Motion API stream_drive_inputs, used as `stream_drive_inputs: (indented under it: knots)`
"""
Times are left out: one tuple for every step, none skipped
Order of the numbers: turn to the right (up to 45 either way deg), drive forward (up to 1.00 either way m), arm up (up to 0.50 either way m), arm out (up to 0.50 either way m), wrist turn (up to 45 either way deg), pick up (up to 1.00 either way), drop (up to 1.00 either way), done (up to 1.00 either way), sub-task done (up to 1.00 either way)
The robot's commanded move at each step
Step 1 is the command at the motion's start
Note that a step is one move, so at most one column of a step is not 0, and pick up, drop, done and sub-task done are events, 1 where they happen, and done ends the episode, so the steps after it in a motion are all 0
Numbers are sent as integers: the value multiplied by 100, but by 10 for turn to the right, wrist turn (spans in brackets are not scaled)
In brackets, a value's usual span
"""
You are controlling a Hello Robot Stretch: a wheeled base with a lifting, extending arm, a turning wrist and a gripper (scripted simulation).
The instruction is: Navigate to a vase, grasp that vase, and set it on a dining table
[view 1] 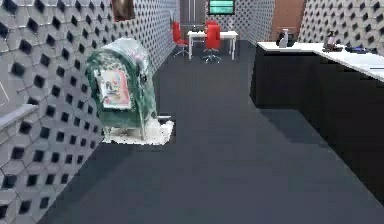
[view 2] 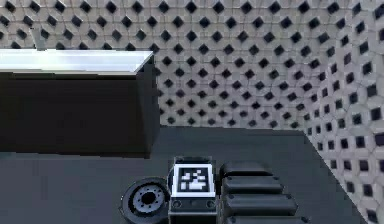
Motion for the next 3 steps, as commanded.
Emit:
stream_drive_inputs:
  knots:
    - [0,100,0,0,0,0,0,0,0]
    - [30,0,0,0,0,0,0,0,0]
    - [0,100,0,0,0,0,0,0,0]
